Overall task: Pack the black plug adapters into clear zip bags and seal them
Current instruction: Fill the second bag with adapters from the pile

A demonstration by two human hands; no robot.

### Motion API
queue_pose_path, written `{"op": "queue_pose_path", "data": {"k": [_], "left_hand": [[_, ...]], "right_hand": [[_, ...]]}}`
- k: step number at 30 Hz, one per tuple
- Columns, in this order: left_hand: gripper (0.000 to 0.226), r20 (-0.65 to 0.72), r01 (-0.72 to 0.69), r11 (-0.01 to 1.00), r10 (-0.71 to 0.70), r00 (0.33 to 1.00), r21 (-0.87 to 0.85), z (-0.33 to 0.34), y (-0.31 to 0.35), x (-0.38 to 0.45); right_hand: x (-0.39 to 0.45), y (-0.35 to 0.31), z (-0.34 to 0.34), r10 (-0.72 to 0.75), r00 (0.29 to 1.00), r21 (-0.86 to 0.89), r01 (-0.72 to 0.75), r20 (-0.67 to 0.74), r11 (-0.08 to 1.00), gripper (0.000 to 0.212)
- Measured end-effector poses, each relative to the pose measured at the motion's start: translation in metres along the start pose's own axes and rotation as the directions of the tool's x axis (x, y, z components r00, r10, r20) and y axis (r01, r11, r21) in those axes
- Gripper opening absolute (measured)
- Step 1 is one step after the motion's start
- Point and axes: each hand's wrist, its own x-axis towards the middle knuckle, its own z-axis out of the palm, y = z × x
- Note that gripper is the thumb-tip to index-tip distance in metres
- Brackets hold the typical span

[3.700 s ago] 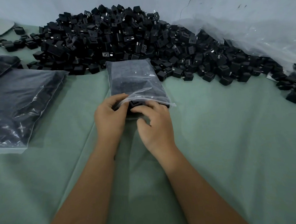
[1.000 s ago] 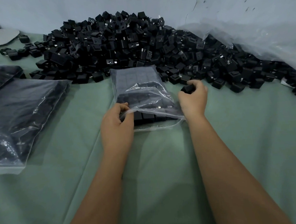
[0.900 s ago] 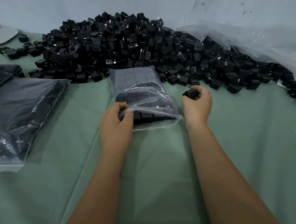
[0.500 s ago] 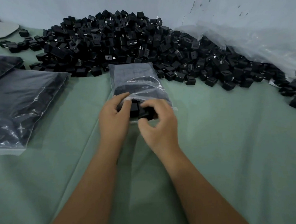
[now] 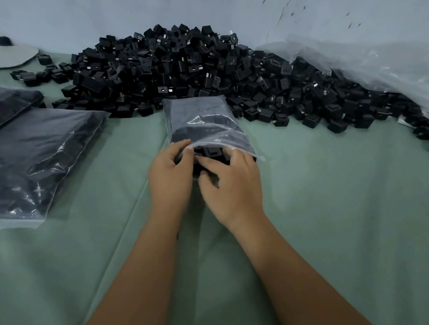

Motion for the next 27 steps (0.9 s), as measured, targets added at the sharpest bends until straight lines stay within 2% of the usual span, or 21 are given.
{"op": "queue_pose_path", "data": {"k": [2,5,10,15,19,24,27], "left_hand": [[0.027,-0.007,-0.013,1.000,0.013,1.000,0.008,0.001,0.000,0.000],[0.025,-0.018,-0.030,0.999,0.029,0.999,-0.022,0.001,0.000,-0.001],[0.026,-0.057,-0.092,0.995,0.090,0.994,-0.028,0.003,0.001,-0.001],[0.027,-0.054,-0.104,0.994,0.101,0.993,-0.046,0.004,0.002,-0.002],[0.026,-0.055,-0.104,0.994,0.102,0.993,-0.045,0.004,0.001,-0.002],[0.027,-0.040,-0.127,0.992,0.127,0.991,-0.010,0.005,0.002,-0.001],[0.028,-0.040,-0.129,0.992,0.129,0.991,0.000,0.005,0.004,-0.003]], "right_hand": [[0.001,0.000,0.003,-0.008,0.997,-0.096,0.015,0.072,0.995,0.036],[0.004,0.004,0.004,-0.024,0.994,-0.175,0.042,0.104,0.984,0.041],[0.011,0.002,0.010,-0.070,0.989,-0.150,0.089,0.132,0.985,0.047],[0.035,-0.006,0.019,-0.071,0.990,-0.126,0.086,0.121,0.988,0.032],[0.043,-0.008,0.028,-0.035,0.981,-0.175,0.069,0.192,0.982,0.036],[0.030,-0.001,0.024,-0.083,0.996,-0.058,0.084,0.026,0.995,0.032],[0.031,-0.002,0.026,-0.076,0.988,-0.099,0.090,0.133,0.991,0.035]]}}
